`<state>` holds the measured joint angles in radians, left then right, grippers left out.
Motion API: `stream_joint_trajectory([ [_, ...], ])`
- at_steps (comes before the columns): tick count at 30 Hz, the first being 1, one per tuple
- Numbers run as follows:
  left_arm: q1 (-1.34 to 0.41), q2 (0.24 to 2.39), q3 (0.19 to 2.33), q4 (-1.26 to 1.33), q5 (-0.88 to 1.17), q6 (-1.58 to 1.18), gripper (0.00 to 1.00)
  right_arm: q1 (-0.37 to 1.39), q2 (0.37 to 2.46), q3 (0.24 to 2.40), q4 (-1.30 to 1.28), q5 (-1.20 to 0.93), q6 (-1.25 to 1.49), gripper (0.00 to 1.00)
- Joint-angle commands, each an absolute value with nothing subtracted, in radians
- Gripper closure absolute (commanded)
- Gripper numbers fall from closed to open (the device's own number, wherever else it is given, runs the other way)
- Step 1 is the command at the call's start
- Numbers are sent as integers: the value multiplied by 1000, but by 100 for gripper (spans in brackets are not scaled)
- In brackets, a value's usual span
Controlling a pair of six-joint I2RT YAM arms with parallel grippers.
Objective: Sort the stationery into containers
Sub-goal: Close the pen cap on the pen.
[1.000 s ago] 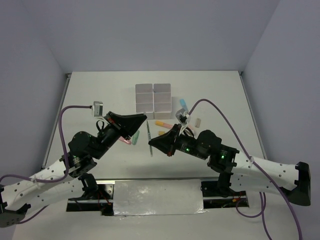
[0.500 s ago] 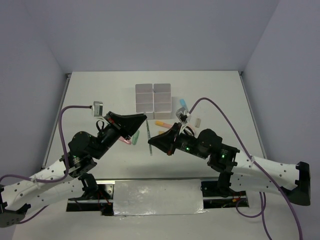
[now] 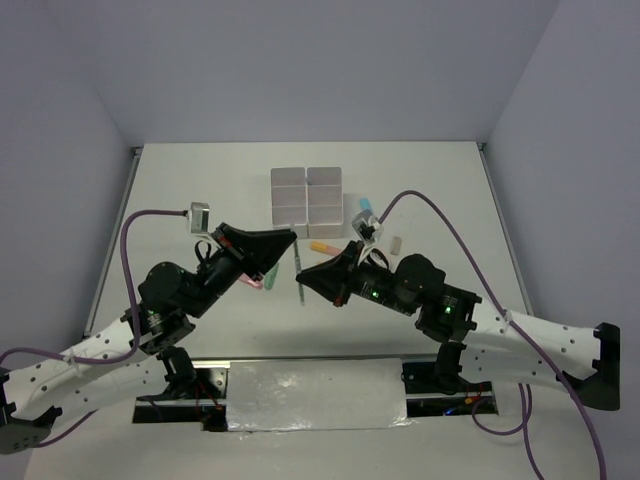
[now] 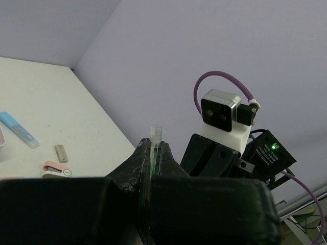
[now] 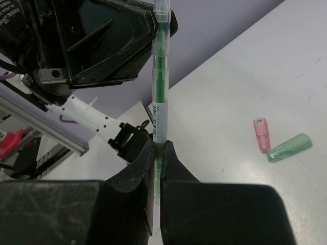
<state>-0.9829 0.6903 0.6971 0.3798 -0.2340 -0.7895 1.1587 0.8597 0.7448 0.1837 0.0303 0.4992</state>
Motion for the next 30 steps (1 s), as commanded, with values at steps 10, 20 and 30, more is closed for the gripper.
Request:
stream_joint_trajectory([
  [10, -980, 695, 709, 373, -155, -755, 100, 1164, 853, 857, 143, 110, 404, 100],
  [20, -980, 727, 733, 354, -66, -692, 100, 1163, 851, 936, 153, 123, 348, 100],
  [30, -980, 765, 739, 307, 23, -655, 100, 1135, 842, 963, 238, 124, 235, 100],
])
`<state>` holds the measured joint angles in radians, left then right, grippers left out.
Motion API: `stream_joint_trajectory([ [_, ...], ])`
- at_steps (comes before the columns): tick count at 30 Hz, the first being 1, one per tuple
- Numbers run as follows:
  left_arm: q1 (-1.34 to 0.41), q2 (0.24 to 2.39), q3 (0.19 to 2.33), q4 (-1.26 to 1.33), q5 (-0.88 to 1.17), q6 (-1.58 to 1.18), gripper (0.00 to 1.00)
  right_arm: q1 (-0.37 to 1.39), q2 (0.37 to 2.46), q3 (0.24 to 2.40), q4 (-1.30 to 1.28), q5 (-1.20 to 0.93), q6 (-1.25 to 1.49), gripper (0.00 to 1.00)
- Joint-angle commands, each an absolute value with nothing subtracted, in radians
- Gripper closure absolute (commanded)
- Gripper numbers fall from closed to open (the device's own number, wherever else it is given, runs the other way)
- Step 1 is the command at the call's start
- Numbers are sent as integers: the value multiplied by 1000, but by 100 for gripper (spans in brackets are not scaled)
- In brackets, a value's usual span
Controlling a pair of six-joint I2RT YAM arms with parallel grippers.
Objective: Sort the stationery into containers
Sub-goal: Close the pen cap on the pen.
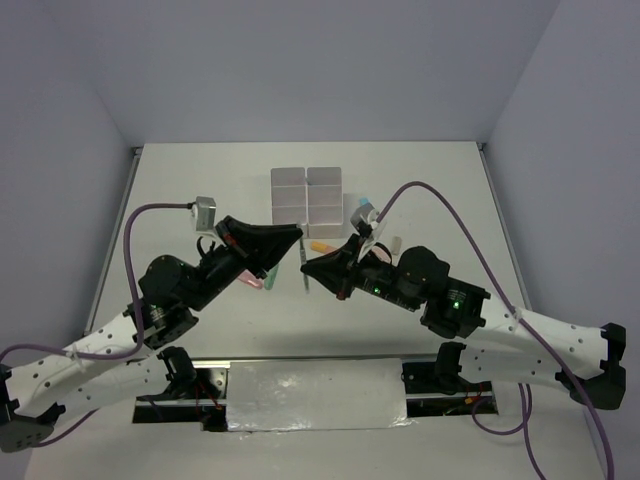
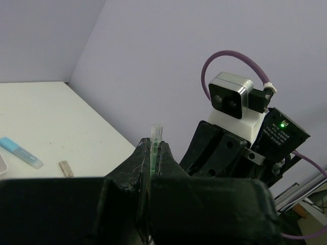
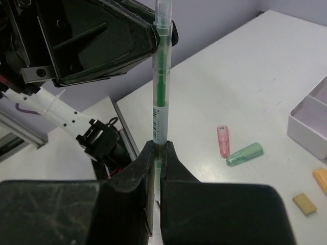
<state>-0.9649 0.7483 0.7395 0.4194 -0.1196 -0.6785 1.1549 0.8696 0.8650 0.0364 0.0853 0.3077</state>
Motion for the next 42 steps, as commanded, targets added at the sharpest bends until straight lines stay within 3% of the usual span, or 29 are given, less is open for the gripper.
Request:
stream_joint_trajectory([
  [1, -980, 764, 739, 298, 26, -649, 100, 1137, 842, 963, 238, 117, 221, 100],
  [9, -980, 712, 761, 146, 5, -537, 95, 1134, 798, 911, 229, 100, 215, 100],
  [13, -980, 718, 739, 202, 12, -545, 79, 1137, 834, 910, 258, 17, 233, 100],
  [16, -980, 710, 744, 215, 5, -557, 56, 1143, 864, 899, 259, -17, 232, 100],
  [19, -980, 692, 756, 235, 5, -548, 45, 1152, 873, 870, 279, -35, 236, 100],
  [21, -980, 684, 771, 239, 5, -543, 42, 1163, 871, 855, 284, -32, 238, 100],
  [27, -980, 655, 785, 281, 15, -525, 47, 1173, 876, 838, 279, -25, 239, 100],
  [30, -980, 655, 787, 313, 58, -515, 67, 1175, 885, 828, 282, -32, 247, 100],
  [33, -980, 667, 795, 319, 95, -499, 100, 1175, 899, 833, 275, -67, 250, 100],
  [37, -980, 675, 787, 336, 158, -466, 100, 1173, 891, 816, 278, -129, 247, 100],
  [41, -980, 666, 766, 380, 262, -446, 100, 1163, 880, 804, 261, -184, 245, 63],
  [42, -980, 666, 762, 394, 285, -446, 100, 1160, 885, 804, 261, -202, 245, 60],
])
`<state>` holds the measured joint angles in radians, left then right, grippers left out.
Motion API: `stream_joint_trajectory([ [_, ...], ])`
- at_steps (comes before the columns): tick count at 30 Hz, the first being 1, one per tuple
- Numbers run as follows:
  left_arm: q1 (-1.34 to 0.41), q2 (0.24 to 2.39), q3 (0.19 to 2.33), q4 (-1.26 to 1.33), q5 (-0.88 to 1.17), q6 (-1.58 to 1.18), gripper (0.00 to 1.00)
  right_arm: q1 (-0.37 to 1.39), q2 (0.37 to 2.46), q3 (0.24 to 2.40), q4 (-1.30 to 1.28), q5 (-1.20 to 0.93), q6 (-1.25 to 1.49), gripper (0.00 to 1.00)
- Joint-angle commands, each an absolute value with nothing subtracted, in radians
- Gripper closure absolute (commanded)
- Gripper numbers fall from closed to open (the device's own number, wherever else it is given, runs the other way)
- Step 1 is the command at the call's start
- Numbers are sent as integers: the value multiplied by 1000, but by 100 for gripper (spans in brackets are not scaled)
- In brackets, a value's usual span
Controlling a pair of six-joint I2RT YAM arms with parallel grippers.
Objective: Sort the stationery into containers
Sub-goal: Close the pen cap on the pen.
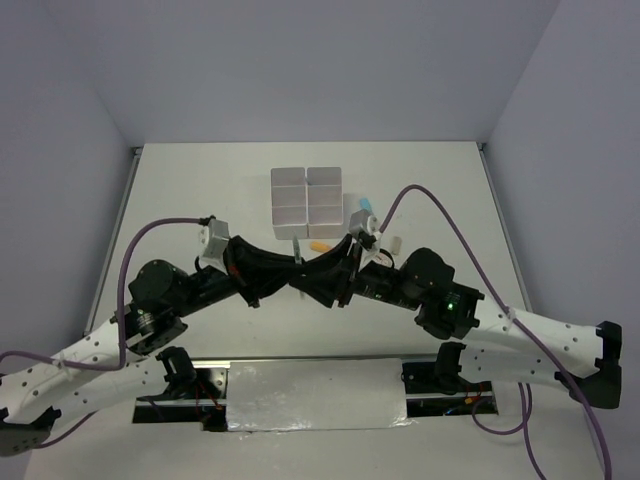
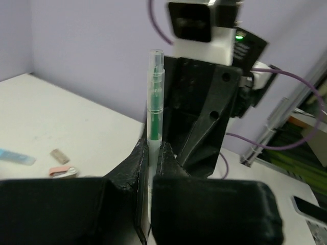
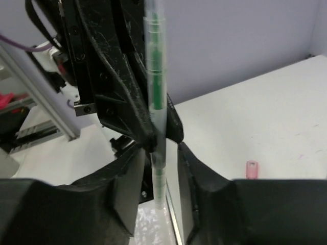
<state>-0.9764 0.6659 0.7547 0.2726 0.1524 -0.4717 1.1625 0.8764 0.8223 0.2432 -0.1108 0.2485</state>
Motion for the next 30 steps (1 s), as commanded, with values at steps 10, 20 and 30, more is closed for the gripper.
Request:
stream_joint_trajectory([
  [10, -980, 677, 752, 468, 399, -463, 100, 1154, 876, 810, 311, -264, 261, 100],
  [20, -980, 690, 876, 257, 120, -425, 7, 1149, 894, 762, 308, -190, 271, 100],
  [30, -980, 736, 1009, 180, 8, -388, 17, 1149, 916, 741, 327, -225, 295, 100],
])
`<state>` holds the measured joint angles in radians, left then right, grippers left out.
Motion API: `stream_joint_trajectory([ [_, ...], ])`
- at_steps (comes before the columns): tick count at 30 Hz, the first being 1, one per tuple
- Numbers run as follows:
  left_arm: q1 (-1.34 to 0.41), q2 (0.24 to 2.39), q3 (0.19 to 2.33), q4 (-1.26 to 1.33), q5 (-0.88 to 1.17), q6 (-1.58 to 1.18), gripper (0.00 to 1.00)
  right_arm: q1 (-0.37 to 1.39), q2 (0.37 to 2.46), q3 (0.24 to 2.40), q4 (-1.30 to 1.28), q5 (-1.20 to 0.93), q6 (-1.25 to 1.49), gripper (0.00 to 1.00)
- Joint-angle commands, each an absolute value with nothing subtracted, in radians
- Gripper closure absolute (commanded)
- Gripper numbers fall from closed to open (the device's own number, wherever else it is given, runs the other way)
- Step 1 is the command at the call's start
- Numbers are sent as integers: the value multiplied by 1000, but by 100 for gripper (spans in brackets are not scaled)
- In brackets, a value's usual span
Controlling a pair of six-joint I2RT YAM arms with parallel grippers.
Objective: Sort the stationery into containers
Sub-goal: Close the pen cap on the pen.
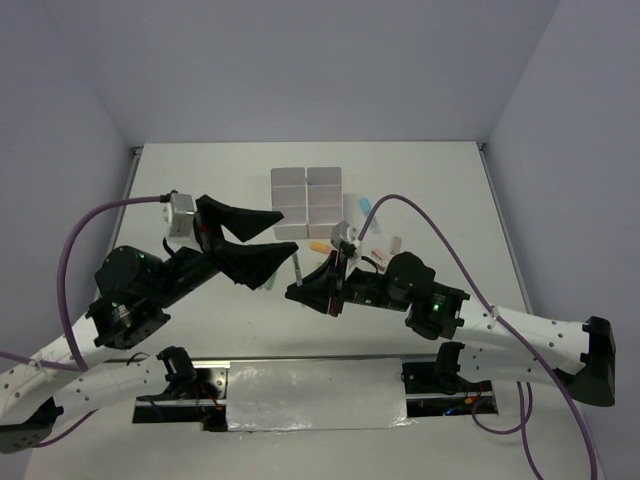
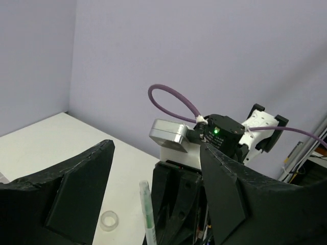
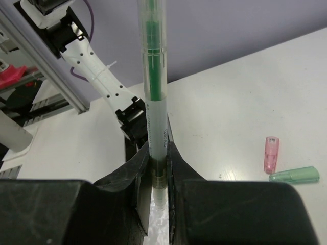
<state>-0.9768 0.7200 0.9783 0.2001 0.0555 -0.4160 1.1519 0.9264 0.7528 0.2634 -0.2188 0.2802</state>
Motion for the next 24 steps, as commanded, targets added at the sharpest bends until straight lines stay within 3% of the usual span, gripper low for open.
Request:
stream_joint_trajectory([
  [1, -980, 738, 1008, 173, 6, -390, 20, 1149, 908, 741, 324, -225, 296, 100],
  [11, -980, 762, 996, 127, 12, -408, 37, 1150, 905, 788, 273, -213, 279, 100],
  [14, -980, 770, 986, 144, 41, -420, 54, 1150, 914, 796, 262, -206, 275, 100],
  [19, -980, 764, 967, 150, 66, -431, 63, 1150, 905, 795, 253, -178, 272, 100],
  [23, -980, 759, 957, 143, 67, -440, 80, 1150, 897, 805, 236, -166, 267, 100],
  [24, -980, 761, 957, 141, 67, -442, 91, 1150, 896, 810, 233, -155, 265, 100],
])
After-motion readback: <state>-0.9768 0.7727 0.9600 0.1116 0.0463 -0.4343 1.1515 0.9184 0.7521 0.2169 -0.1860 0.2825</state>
